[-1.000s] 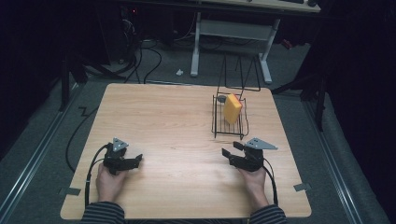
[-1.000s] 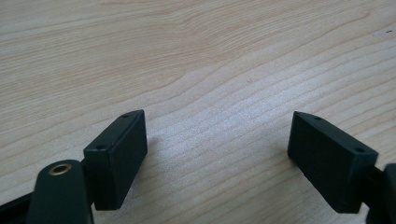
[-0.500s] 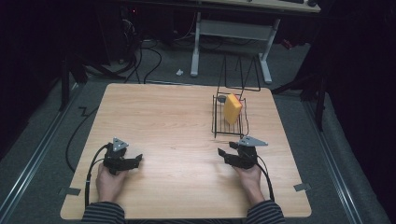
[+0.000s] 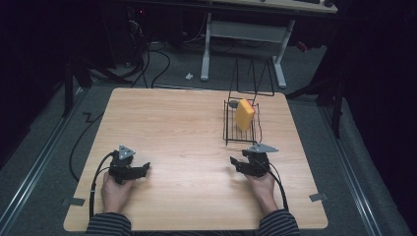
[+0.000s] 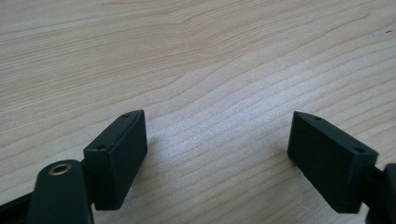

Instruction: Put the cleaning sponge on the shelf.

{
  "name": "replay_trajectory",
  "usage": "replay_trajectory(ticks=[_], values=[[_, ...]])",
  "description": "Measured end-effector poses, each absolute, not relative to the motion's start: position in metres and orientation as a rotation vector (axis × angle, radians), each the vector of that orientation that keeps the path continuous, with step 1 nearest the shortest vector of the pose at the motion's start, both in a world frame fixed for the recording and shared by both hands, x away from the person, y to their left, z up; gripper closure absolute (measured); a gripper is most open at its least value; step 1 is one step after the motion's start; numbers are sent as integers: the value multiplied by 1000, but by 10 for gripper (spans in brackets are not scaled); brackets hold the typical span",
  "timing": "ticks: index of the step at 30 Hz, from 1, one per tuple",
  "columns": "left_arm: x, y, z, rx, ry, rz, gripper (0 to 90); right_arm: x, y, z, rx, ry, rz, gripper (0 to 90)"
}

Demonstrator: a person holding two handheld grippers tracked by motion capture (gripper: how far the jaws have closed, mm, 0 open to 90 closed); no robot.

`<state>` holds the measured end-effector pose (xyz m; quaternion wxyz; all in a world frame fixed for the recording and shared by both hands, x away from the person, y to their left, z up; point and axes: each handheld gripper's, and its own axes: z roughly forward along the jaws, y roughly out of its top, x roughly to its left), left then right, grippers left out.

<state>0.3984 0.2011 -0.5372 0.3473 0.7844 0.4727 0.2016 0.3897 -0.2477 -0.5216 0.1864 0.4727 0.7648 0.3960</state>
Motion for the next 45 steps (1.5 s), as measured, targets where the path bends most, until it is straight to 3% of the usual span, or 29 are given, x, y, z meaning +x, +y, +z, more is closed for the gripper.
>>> replay_trajectory(ticks=[45], values=[[398, 201, -537, 2035, 1225, 523, 204, 398, -233, -532, 1295, 2211, 923, 317]])
